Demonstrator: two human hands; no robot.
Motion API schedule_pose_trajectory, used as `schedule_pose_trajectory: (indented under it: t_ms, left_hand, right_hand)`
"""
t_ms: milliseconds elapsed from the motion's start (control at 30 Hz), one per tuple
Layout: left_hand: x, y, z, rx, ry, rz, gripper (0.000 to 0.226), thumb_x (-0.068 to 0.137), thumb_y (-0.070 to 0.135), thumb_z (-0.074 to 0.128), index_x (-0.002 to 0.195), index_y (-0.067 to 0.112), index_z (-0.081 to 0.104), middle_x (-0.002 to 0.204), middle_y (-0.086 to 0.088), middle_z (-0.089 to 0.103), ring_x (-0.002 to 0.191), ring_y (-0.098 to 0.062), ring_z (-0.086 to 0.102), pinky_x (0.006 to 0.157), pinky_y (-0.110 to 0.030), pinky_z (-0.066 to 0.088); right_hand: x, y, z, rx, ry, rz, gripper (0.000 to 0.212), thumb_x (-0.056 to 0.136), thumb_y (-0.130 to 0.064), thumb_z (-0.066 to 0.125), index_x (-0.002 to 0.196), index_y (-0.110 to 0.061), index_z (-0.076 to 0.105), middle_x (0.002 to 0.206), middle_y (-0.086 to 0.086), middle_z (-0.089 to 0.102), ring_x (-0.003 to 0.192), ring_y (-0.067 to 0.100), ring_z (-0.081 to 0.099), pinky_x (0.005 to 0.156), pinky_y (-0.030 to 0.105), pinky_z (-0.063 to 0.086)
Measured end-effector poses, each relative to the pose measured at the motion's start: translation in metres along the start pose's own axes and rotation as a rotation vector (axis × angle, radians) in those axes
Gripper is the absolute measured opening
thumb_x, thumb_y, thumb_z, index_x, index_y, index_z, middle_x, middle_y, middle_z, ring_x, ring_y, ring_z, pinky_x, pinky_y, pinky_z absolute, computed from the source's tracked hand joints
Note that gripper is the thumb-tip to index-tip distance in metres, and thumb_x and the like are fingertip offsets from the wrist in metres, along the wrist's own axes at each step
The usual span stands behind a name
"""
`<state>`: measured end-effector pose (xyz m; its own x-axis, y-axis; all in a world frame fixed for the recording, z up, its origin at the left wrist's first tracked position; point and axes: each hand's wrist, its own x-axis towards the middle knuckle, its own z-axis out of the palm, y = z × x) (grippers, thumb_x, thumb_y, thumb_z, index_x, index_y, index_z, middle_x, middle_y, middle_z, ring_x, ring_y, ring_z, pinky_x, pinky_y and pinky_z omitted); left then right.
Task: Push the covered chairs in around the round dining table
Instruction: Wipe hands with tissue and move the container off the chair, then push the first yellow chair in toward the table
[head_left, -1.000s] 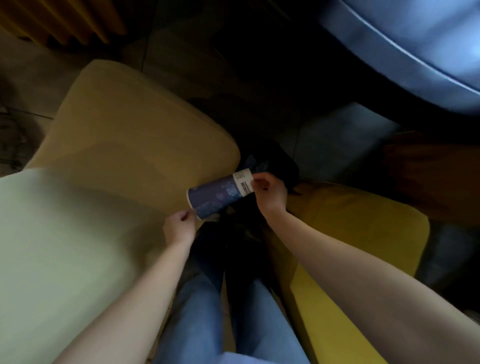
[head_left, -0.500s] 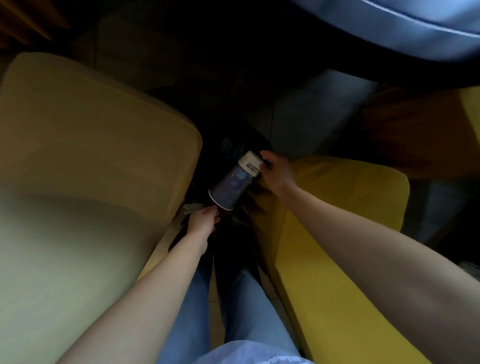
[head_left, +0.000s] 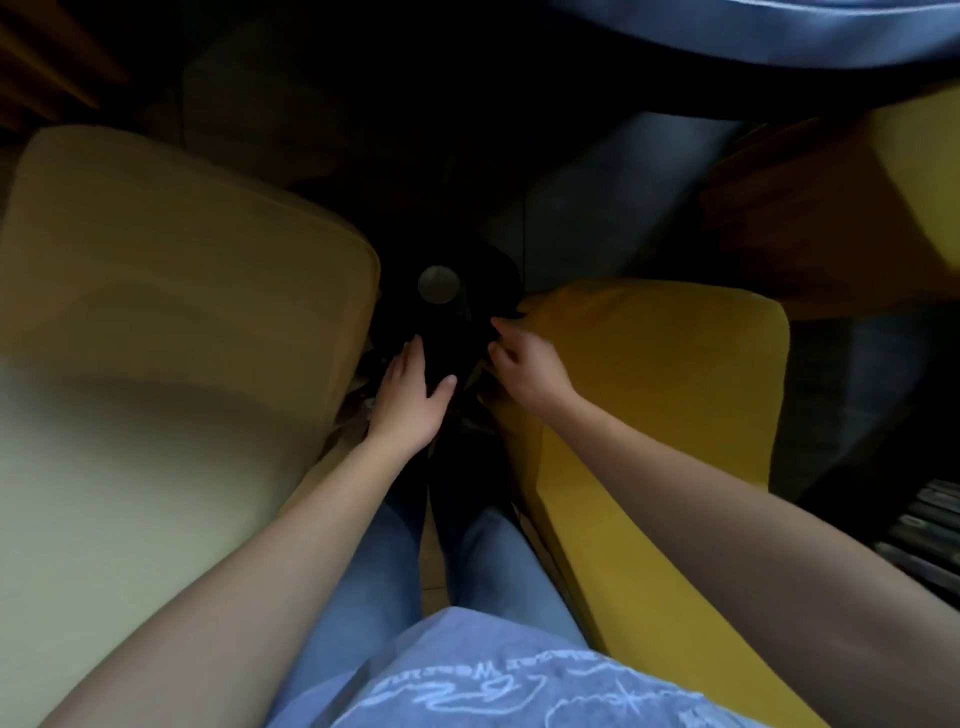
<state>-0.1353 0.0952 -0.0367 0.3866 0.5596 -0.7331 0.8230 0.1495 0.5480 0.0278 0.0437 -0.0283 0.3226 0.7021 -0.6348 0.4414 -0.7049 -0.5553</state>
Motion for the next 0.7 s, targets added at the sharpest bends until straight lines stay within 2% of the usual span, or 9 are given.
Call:
schedule_pose_trajectory:
  t_ms: [67,167,267,400,567,700]
  left_hand:
    - [-0.012,0.016,-0.006,0.171,0.052,0.107,0.074,0.096,0.043,0.042,0.151,0.019,-0.002,0.160,-0.004,-0.001,0.147,-0.022,0.001,0.119,-0.046,0.009]
    - [-0.036,0.040,-0.017,0.358,0.110,0.216,0.076,0.096,0.045,0.040,0.150,0.019,-0.006,0.160,-0.003,-0.008,0.147,-0.021,-0.007,0.119,-0.044,0.003]
    - [-0.068,0.059,-0.026,0.512,0.151,0.304,0.075,0.096,0.047,0.037,0.150,0.020,-0.008,0.160,-0.002,-0.011,0.146,-0.018,-0.013,0.117,-0.041,-0.005]
    - [-0.110,0.084,-0.038,0.687,0.192,0.435,0.074,0.096,0.046,0.036,0.150,0.021,-0.008,0.160,-0.001,-0.012,0.145,-0.018,-0.015,0.116,-0.039,-0.008]
    - [-0.148,0.113,-0.052,0.755,0.297,0.515,0.074,0.095,0.047,0.037,0.150,0.022,-0.005,0.160,-0.001,-0.010,0.145,-0.017,-0.015,0.115,-0.039,-0.010]
    - [-0.174,0.141,-0.051,0.808,0.323,0.596,0.074,0.095,0.049,0.036,0.150,0.022,-0.006,0.160,-0.001,-0.010,0.145,-0.018,-0.015,0.115,-0.040,-0.010]
  right_hand:
    - [-0.017,0.000,-0.006,-0.073,0.033,-0.087,0.047,0.099,-0.024,0.045,0.145,-0.015,0.038,0.148,0.005,0.042,0.138,0.022,0.036,0.109,0.035,0.035]
    - [-0.044,0.000,-0.018,-0.200,0.077,-0.161,0.050,0.099,-0.028,0.043,0.147,-0.018,0.034,0.154,0.000,0.032,0.145,0.019,0.020,0.117,0.044,0.019]
    - [-0.075,-0.004,-0.029,-0.243,0.111,-0.190,0.054,0.101,-0.033,0.039,0.150,-0.019,0.025,0.159,-0.001,0.021,0.148,0.018,0.007,0.118,0.044,0.008]
    - [-0.118,-0.010,-0.046,-0.173,0.132,-0.249,0.058,0.101,-0.038,0.036,0.152,-0.021,0.015,0.161,-0.003,0.009,0.148,0.016,-0.003,0.118,0.042,0.004]
    - [-0.160,-0.013,-0.079,-0.313,0.176,-0.369,0.062,0.100,-0.045,0.031,0.153,-0.023,0.005,0.161,-0.006,-0.004,0.146,0.013,-0.014,0.117,0.041,-0.003]
    - [-0.200,-0.017,-0.107,-0.346,0.243,-0.389,0.063,0.101,-0.046,0.030,0.153,-0.023,0.003,0.160,-0.007,-0.008,0.145,0.013,-0.018,0.117,0.039,-0.008]
